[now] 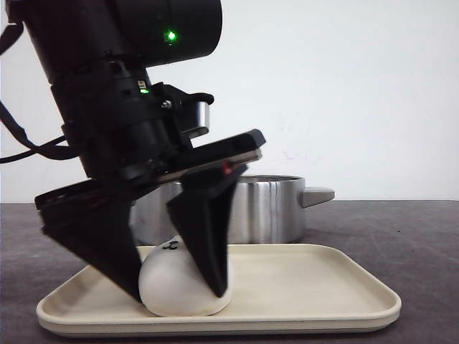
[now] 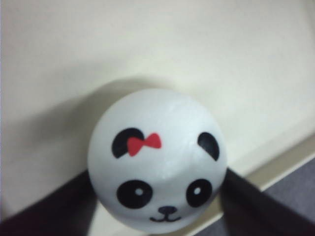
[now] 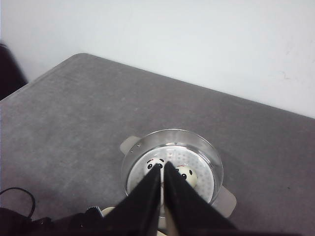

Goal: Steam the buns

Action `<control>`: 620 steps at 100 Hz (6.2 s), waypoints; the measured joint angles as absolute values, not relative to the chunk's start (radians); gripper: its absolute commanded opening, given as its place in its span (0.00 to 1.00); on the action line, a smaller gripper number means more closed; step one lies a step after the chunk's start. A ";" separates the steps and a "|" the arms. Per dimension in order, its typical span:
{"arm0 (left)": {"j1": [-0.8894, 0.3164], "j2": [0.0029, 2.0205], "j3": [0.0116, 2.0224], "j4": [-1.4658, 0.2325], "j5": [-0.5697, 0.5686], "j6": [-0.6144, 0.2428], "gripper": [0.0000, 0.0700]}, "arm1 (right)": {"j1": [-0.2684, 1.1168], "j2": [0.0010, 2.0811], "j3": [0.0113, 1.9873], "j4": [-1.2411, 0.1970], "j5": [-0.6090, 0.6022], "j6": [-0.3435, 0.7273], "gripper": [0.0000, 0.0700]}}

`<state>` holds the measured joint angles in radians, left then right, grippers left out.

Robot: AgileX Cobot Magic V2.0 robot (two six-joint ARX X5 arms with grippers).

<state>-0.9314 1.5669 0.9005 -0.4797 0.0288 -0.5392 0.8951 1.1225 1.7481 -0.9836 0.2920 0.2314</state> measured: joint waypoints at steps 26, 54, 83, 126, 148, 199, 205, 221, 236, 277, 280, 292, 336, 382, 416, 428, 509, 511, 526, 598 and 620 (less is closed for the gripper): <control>-0.933 1.557 0.912 -0.485 0.028 -0.514 0.00 | 0.895 1.122 1.748 -0.983 0.292 0.231 0.00; -0.936 1.397 1.156 -0.371 -0.036 -0.379 0.00 | 0.895 1.122 1.748 -0.983 0.292 0.231 0.00; -0.820 1.477 1.291 -0.293 -0.081 -0.202 0.00 | 0.895 1.122 1.748 -0.983 0.292 0.231 0.00; -0.701 1.756 1.291 -0.308 0.064 -0.211 0.00 | 0.895 1.122 1.748 -0.983 0.318 0.231 0.00; -0.700 1.769 1.291 -0.302 0.068 -0.237 0.64 | 0.895 1.122 1.748 -0.985 0.318 0.234 0.00; -0.700 1.729 1.343 -0.512 0.066 -0.247 0.65 | 0.896 1.122 1.740 -1.031 0.397 0.240 0.00; -0.701 1.681 1.343 -0.537 0.037 -0.247 0.58 | 0.896 1.120 1.722 -1.035 0.451 0.240 0.01; -0.701 1.484 1.343 -0.587 -0.065 -0.243 0.40 | 0.896 1.114 1.634 -1.019 0.527 0.240 0.01; -0.701 1.303 1.330 -0.587 -0.117 -0.233 0.15 | 0.897 1.064 1.468 -0.882 0.514 0.240 0.01; -0.701 0.757 0.972 -0.635 -0.163 -0.282 0.00 | 0.911 0.840 0.914 -0.360 0.336 0.239 0.01; -0.701 0.722 0.953 -0.639 -0.166 -0.288 0.00 | 0.911 0.831 0.907 -0.353 0.337 0.237 0.01; -0.701 0.635 0.935 -0.665 -0.170 -0.303 0.00 | 0.911 0.810 0.908 -0.320 0.338 0.234 0.01; -0.701 0.511 0.936 -0.721 -0.175 -0.306 0.00 | 0.910 0.807 0.908 -0.279 0.340 0.233 0.01; -0.701 0.505 0.936 -0.721 -0.177 -0.306 0.00 | 0.875 0.787 0.908 -0.310 0.339 0.232 0.01; -0.701 0.505 0.936 -0.721 -0.177 -0.306 0.00 | 0.436 0.507 0.541 -0.025 0.095 0.026 0.01; -0.701 0.505 0.936 -0.721 -0.177 -0.306 0.00 | 0.295 0.360 0.313 0.175 0.028 -0.014 0.01; -0.701 0.505 0.936 -0.722 -0.177 -0.306 0.00 | 0.078 0.004 0.017 -0.172 0.059 -0.037 0.01; -0.701 0.505 0.936 -0.722 -0.177 -0.306 0.00 | 0.078 0.004 0.017 -0.172 0.052 -0.036 0.01; -0.701 0.505 0.936 -0.722 -0.177 -0.306 0.00 | 0.078 0.004 0.017 -0.170 0.044 -0.036 0.01; -0.701 0.505 0.936 -0.722 -0.177 -0.306 0.00 | 0.078 0.004 0.016 -0.168 0.044 -0.036 0.01; -0.640 0.479 0.936 -0.736 -0.193 -0.272 0.00 | 0.078 0.004 0.016 -0.169 0.044 -0.036 0.01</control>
